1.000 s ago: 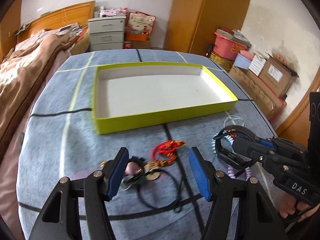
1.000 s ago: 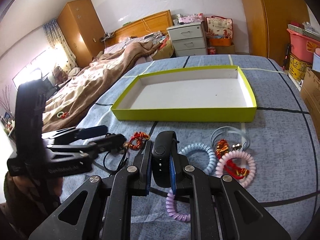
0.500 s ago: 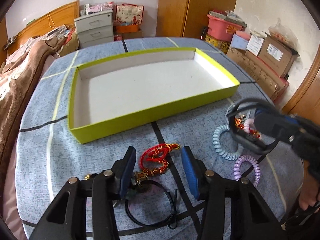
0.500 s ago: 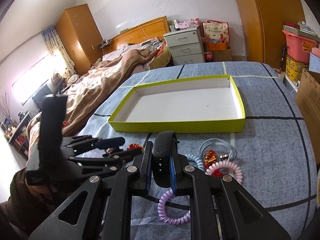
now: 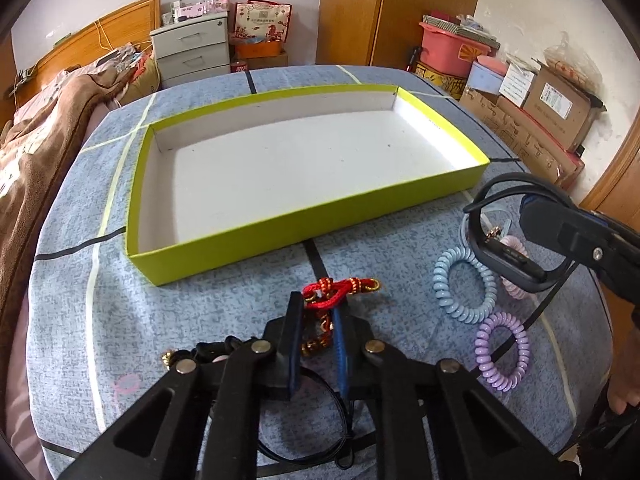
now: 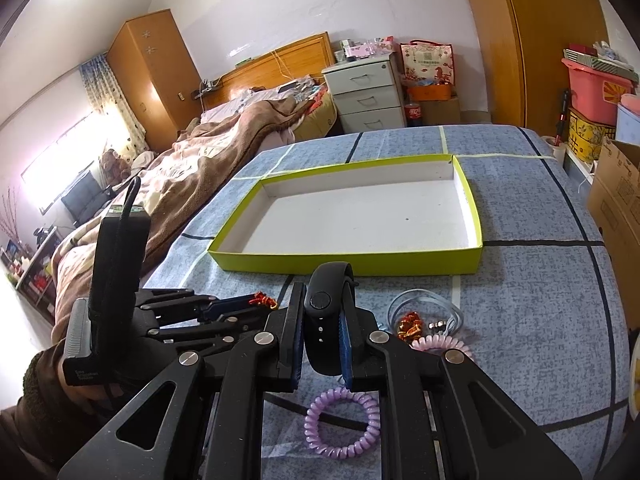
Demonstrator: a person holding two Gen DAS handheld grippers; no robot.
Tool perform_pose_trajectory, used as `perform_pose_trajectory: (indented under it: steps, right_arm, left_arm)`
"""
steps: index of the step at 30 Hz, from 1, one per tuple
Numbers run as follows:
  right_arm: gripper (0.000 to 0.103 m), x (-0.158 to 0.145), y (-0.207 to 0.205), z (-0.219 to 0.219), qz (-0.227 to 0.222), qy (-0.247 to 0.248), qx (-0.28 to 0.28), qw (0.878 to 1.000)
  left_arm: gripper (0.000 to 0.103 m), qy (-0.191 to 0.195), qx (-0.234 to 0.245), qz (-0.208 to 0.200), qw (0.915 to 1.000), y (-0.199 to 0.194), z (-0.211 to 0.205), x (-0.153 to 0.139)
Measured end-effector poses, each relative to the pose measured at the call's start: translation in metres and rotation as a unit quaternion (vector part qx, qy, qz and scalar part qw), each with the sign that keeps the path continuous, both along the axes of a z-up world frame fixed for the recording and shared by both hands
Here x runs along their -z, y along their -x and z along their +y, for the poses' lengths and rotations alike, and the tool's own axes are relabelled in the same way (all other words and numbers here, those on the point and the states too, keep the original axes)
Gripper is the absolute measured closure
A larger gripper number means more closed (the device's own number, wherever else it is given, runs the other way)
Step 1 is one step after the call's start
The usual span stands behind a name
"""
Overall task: Organize jewelry
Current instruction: 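Grasp the red knotted charm with the left gripper while the right gripper lifts the watch band, then carry both items over the box lid and open both grippers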
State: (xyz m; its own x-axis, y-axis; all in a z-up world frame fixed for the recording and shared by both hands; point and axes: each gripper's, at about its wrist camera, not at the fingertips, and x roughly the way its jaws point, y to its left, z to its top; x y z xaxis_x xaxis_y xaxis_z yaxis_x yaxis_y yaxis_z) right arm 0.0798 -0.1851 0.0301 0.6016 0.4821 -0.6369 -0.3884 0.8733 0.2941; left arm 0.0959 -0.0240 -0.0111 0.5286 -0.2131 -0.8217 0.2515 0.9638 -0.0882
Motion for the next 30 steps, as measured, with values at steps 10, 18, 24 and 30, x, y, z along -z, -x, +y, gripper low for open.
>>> perform_pose_trajectory:
  steps: [10, 18, 24, 30]
  right_arm:
    - [0.088, -0.012, -0.012, -0.003, -0.009, 0.0, 0.008, 1.0]
    - [0.088, -0.026, -0.045, -0.016, -0.014, -0.016, 0.011, 1.0]
    - [0.088, -0.028, -0.077, -0.023, -0.014, 0.008, 0.031, 0.999]
    - [0.088, -0.022, -0.113, -0.032, -0.01, 0.02, 0.048, 0.999]
  left_arm:
    - [0.09, 0.027, -0.007, -0.022, 0.9994, -0.003, 0.011, -0.024]
    - [0.09, 0.042, -0.018, -0.045, 0.9979, -0.025, 0.026, -0.048]
    - [0.09, 0.044, -0.026, -0.044, 0.9977, -0.05, 0.036, -0.051]
    - [0.09, 0.045, -0.041, -0.037, 0.9975, -0.076, 0.047, -0.047]
